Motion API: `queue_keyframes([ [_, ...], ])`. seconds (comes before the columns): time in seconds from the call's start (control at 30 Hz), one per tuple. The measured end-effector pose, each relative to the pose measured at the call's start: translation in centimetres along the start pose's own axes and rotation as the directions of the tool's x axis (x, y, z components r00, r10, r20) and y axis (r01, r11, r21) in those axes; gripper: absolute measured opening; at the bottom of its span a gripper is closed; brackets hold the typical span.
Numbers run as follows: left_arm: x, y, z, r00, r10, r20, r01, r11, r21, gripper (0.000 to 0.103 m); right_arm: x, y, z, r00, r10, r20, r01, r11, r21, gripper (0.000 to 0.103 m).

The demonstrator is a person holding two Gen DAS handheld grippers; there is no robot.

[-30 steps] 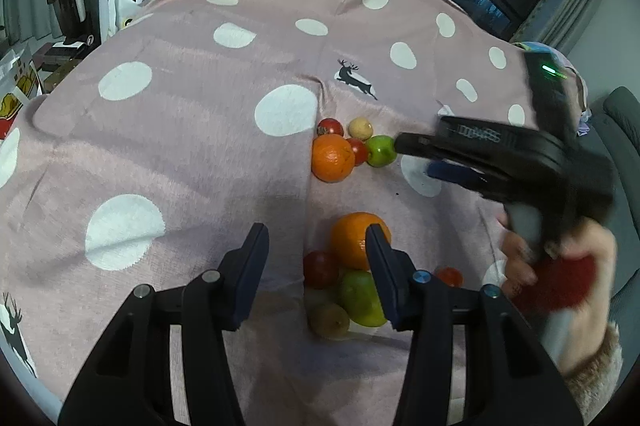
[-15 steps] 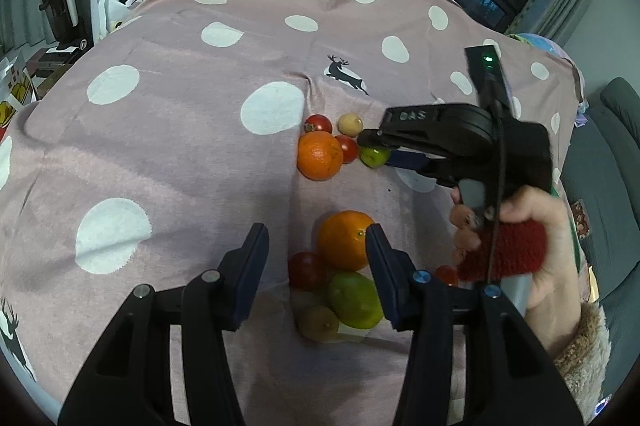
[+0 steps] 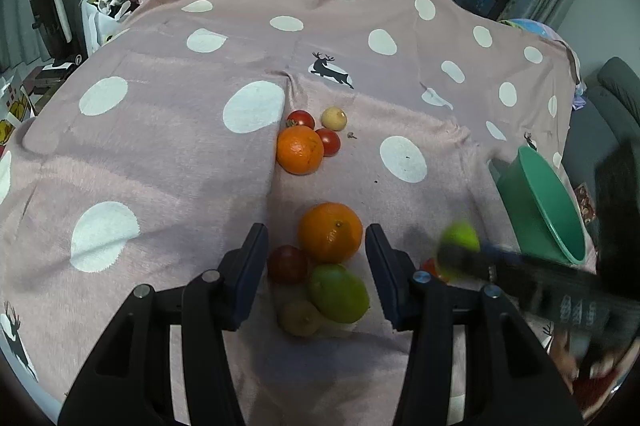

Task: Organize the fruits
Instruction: 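Grasp the green lime with the right gripper, then lift the green lime with the right gripper toward the green bowl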

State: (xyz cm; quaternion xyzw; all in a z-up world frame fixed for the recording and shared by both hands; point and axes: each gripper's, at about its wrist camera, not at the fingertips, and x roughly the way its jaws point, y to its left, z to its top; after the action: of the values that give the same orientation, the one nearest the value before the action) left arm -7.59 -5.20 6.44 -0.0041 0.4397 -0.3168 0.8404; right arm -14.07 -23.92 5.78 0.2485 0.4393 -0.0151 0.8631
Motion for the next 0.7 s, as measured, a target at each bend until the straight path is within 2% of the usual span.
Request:
queue_keyframes([
  [0.17, 0.2, -0.4, -0.1, 1.0, 0.009, -0.003, -0.009, 1.0, 0.008, 0.049, -0.3, 0.1, -2.3, 0.998, 0.026, -0.053, -0.029, 0.998, -0.056, 0.04],
  [0.43, 0.5, -1.0, -0.4, 1.0, 0.013, -0.018, -0.012, 1.0, 0.024, 0.049, 1.5, -0.6, -3.1, 0.99, -0.066, -0.126, 0.058, 0.996, -0.065, 0.04],
  [0.5, 0.6, -1.4, -0.5, 1.0, 0.006, -0.02, -0.005, 0.999, 0.033, 0.049, 1.4, -1.0, -3.1, 0.989, -0.089, -0.118, 0.083, 0.995, -0.056, 0.04],
  [0.7, 0.8, -2.5, -0.8, 0.999, -0.032, -0.038, 0.034, 0.998, 0.046, 0.049, 0.6, -2.6, -2.9, 0.996, -0.045, -0.082, 0.047, 0.999, 0.025, 0.04],
])
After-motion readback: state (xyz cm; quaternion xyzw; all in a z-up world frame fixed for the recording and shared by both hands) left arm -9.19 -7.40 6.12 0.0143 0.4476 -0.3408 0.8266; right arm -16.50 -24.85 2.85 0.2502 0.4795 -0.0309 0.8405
